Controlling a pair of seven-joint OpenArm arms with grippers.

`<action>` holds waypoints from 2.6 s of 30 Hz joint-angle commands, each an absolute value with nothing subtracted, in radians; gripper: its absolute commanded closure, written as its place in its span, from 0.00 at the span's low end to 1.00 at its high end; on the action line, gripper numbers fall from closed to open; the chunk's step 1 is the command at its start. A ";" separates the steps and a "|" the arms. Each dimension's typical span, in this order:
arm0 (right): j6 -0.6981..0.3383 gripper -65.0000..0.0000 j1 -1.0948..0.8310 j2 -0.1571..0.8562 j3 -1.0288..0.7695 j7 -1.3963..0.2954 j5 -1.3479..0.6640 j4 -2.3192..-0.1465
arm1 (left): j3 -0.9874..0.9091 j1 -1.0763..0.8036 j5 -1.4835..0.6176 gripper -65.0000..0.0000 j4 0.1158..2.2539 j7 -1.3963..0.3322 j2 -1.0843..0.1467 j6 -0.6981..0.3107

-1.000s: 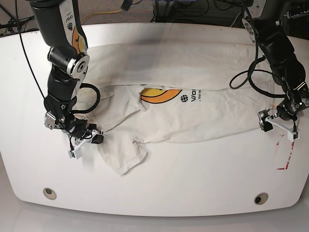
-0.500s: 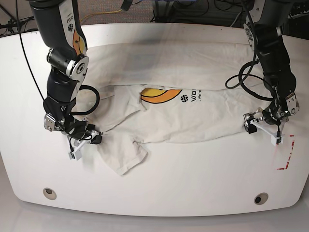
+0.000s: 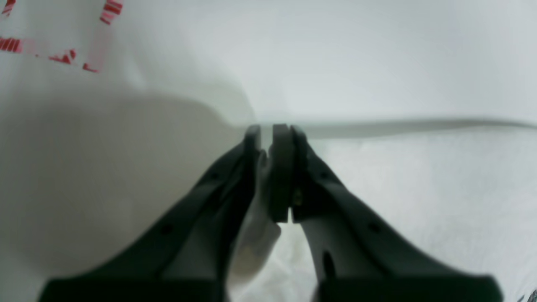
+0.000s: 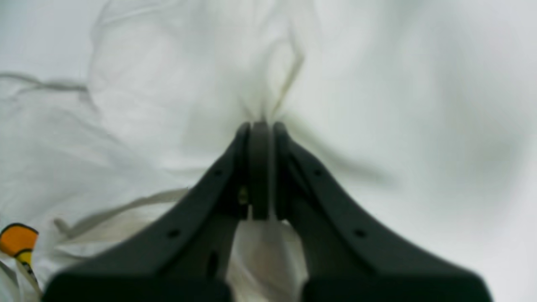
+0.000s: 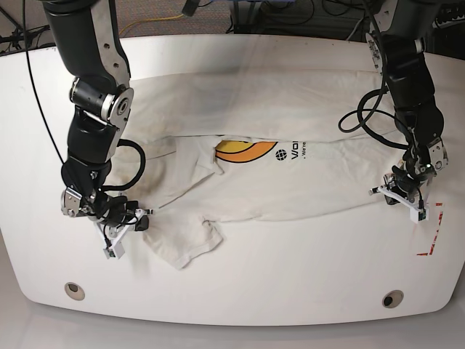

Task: Fold the T-shirt properly
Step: 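Fold the hem edge over the shirt with both grippers, then release and regrasp the folded strip's ends with both grippers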

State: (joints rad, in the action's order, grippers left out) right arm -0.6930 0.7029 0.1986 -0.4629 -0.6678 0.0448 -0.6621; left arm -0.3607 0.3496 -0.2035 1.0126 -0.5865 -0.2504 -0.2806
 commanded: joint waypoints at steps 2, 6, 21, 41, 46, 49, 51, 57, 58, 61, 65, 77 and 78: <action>-0.698 1.00 0.722 0.208 -0.463 -0.734 0.024 -0.845 | -0.367 0.374 -0.214 1.00 1.107 -0.565 -0.269 -0.351; -0.698 1.00 0.685 0.206 -0.463 -0.860 0.022 -1.010 | -0.369 0.351 -0.213 1.00 1.222 -0.581 -0.268 -0.397; -0.698 1.00 0.441 0.205 -0.467 -1.156 0.022 -1.555 | -0.371 0.139 -0.214 1.00 1.512 -0.673 -0.268 -0.429; -0.698 0.96 0.015 0.107 -0.478 -1.178 0.021 -1.828 | -0.361 0.111 -0.209 1.00 1.414 -0.673 -0.308 -0.467; -0.698 0.73 -0.013 0.107 -0.530 -1.176 0.021 -1.822 | -0.367 0.085 -0.208 0.80 1.420 -0.711 -0.315 -0.549; -0.698 0.48 -0.018 0.111 -0.582 -1.176 0.018 -1.847 | -0.369 0.081 -0.208 0.55 1.460 -0.771 -0.315 -0.547; -0.698 0.36 -0.004 0.114 -0.618 -1.178 -0.021 -1.876 | -0.371 0.081 -0.208 0.40 1.498 -0.806 -0.315 -0.547; -0.698 0.27 0.036 0.177 -0.638 -1.213 -0.150 -1.880 | -0.453 0.082 -0.213 0.34 1.685 -0.891 -0.306 -0.552; -0.698 0.27 0.064 0.182 -0.636 -1.225 -0.170 -1.848 | -0.458 0.085 -0.214 0.34 1.715 -0.908 -0.298 -0.552; -0.698 0.27 0.125 0.186 -0.636 -1.242 -0.188 -1.765 | -0.456 0.085 -0.214 0.34 1.784 -0.921 -0.268 -0.553; -0.698 0.27 0.214 0.196 -0.636 -1.237 -0.186 -1.633 | -0.450 0.084 -0.208 0.34 1.794 -0.921 -0.239 -0.552; -0.698 0.27 0.446 0.213 -0.636 -1.199 -0.193 -1.196 | -0.375 0.079 -0.206 0.34 1.609 -0.914 -0.179 -0.545; -0.698 0.27 0.452 0.213 -0.636 -1.199 -0.194 -1.179 | -0.375 0.077 -0.206 0.34 1.600 -0.914 -0.177 -0.545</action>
